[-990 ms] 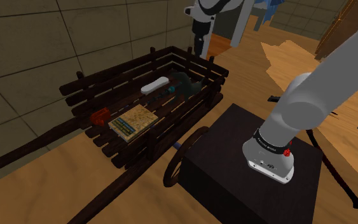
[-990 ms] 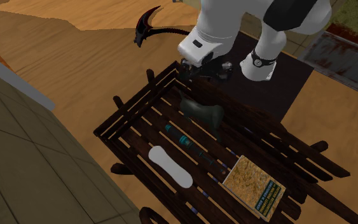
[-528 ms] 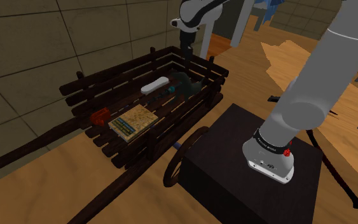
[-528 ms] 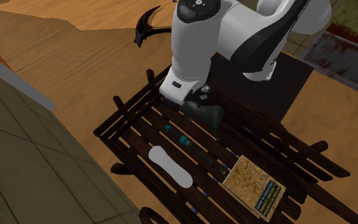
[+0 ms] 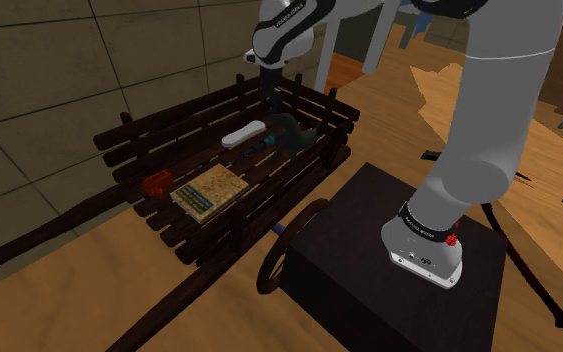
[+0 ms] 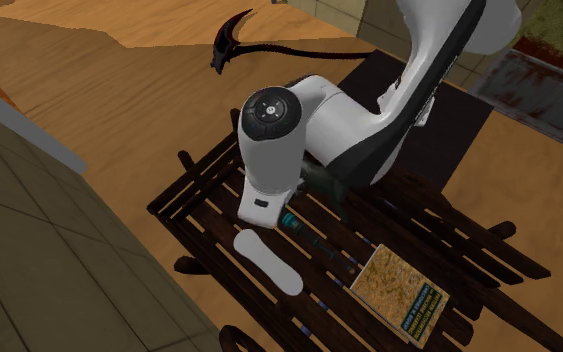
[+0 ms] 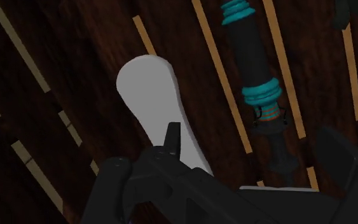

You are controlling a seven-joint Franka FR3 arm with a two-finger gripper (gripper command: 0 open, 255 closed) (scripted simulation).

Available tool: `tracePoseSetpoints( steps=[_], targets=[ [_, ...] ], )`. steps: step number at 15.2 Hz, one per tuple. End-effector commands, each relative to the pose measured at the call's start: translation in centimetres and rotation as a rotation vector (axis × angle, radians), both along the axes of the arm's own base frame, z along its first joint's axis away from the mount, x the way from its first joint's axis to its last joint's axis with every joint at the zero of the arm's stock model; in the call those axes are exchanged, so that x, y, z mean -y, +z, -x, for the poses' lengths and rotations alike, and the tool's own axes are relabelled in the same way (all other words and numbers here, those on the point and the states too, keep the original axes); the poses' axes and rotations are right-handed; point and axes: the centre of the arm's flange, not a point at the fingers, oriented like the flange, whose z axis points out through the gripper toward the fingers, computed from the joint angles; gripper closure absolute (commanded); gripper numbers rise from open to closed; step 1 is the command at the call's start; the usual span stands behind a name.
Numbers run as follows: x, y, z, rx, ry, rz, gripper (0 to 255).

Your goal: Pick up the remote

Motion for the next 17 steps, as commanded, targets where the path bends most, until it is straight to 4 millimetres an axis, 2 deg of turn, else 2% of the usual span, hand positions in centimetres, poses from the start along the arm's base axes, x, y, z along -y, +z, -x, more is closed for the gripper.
tracePoseSetpoints(
  steps=[1,9,17],
  targets=[
    [-0.5,-1.6,-2.0,-0.005,0.073,-0.003,0],
    [-4.4,-8.9,-8.7,-0.026,0.348,-0.010,0],
    [-4.4,-12.9,-8.7,-0.026,0.348,-0.010,0]
  ],
)
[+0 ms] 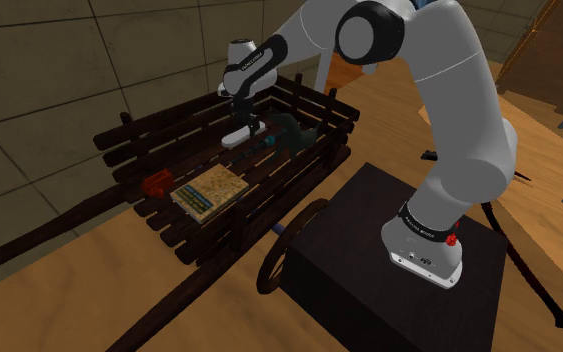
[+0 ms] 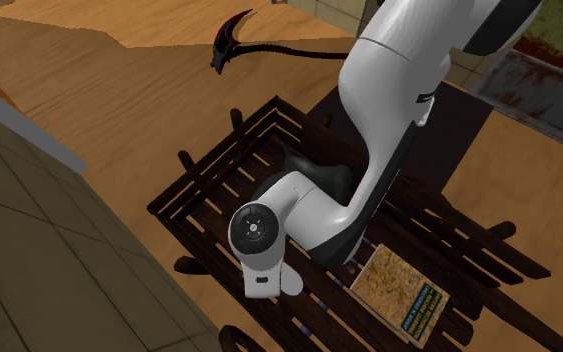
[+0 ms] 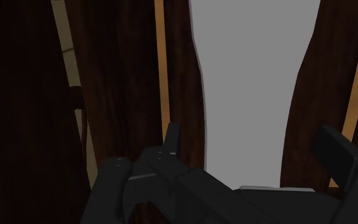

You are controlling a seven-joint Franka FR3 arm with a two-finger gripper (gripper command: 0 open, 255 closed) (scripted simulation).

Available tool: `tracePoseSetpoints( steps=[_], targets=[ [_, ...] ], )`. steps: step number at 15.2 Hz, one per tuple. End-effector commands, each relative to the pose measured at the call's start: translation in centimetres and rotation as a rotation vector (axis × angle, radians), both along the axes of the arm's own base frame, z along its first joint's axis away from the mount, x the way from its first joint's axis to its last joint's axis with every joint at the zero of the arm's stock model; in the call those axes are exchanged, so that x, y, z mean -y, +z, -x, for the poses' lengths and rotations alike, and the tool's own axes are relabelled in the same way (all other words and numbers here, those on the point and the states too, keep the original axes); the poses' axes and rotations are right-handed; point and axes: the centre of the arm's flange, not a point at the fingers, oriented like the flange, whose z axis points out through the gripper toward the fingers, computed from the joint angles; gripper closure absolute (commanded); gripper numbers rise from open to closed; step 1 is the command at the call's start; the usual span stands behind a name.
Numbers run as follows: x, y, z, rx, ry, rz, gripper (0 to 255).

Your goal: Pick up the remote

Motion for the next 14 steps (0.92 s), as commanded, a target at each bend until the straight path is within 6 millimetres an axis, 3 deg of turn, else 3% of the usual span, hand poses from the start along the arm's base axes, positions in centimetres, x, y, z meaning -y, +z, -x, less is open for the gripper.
tracePoseSetpoints(
  steps=[1,2,3,12,14],
  targets=[
    [0.0,-0.4,-0.1,0.000,0.000,0.000,0],
    [0.0,-0.4,-0.1,0.000,0.000,0.000,0],
    [0.0,-0.4,-0.1,0.000,0.000,0.000,255],
    [0.0,-0.4,-0.1,0.000,0.000,0.000,255],
    [0.0,0.6,-0.1,0.000,0.000,0.000,255]
  ],
)
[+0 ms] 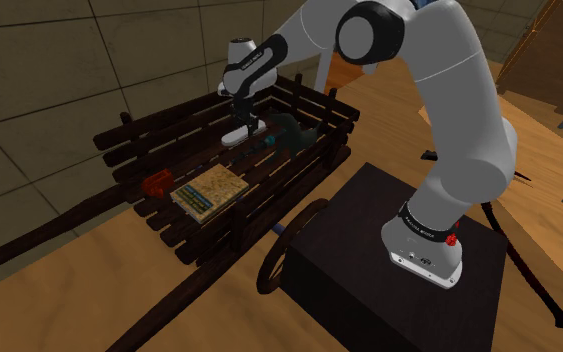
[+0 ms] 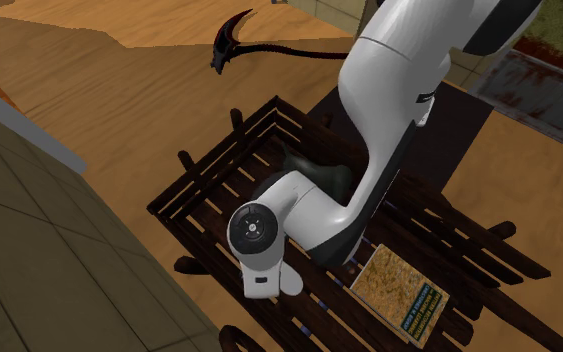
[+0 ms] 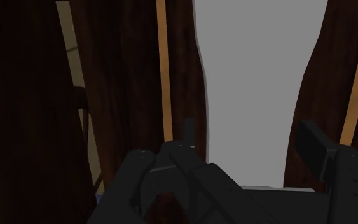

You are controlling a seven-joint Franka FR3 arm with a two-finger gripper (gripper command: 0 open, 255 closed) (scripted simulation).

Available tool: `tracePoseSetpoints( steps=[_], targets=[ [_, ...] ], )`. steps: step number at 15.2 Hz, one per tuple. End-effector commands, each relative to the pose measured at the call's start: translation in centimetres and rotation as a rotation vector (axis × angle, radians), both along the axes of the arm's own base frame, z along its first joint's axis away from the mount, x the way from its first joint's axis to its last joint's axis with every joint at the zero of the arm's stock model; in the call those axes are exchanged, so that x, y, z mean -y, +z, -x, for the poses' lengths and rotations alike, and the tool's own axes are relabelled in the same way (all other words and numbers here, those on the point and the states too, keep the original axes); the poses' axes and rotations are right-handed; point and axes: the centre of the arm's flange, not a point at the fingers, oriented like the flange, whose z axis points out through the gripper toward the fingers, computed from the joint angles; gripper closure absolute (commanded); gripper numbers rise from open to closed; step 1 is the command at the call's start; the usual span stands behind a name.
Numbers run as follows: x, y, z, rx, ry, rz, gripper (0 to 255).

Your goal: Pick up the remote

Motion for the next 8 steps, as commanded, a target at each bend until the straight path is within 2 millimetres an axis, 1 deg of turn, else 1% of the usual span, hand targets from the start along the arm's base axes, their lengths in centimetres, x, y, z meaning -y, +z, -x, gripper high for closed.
tracePoseSetpoints(
  steps=[1,8],
  targets=[
    [0.0,1.0,0.0,0.000,0.000,0.000,255],
    [0.0,4.7,0.0,0.000,0.000,0.000,255]
  ],
)
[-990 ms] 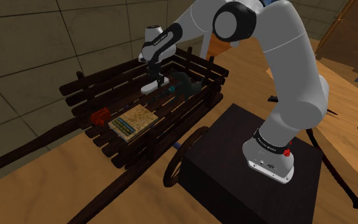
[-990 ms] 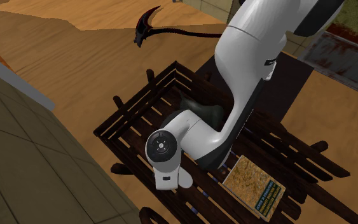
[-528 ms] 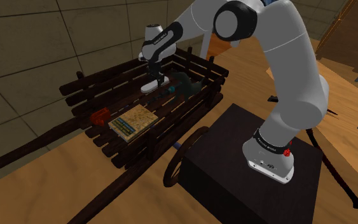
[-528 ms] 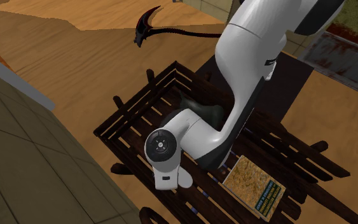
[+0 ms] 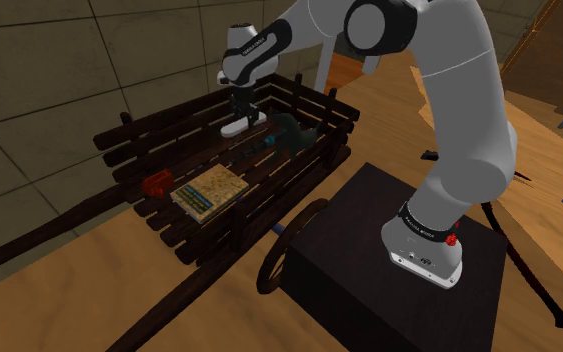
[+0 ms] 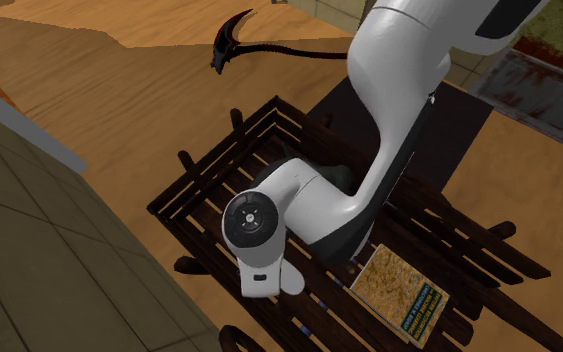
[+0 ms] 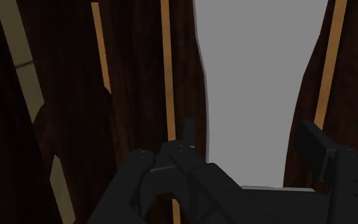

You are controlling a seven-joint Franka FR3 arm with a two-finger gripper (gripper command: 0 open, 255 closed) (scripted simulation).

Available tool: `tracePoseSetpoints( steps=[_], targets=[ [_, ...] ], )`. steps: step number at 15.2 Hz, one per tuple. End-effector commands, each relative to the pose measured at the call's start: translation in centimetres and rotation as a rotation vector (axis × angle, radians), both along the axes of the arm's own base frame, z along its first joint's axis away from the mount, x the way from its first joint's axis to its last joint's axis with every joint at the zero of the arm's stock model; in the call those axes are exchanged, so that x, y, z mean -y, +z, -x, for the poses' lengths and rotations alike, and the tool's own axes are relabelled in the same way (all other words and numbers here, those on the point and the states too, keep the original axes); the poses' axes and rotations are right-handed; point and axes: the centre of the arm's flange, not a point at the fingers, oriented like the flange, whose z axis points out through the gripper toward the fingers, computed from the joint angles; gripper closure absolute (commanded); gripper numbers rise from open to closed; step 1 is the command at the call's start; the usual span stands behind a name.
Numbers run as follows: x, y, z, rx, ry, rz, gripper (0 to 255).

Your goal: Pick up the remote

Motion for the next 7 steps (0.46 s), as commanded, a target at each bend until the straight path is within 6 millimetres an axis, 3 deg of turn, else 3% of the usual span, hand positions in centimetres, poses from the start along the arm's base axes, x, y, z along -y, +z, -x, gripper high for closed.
tracePoseSetpoints(
  steps=[1,5,7],
  targets=[
    [0.0,1.1,0.0,0.000,0.000,0.000,255],
    [0.0,3.2,0.0,0.000,0.000,0.000,255],
    [0.0,3.3,0.0,0.000,0.000,0.000,255]
  ],
)
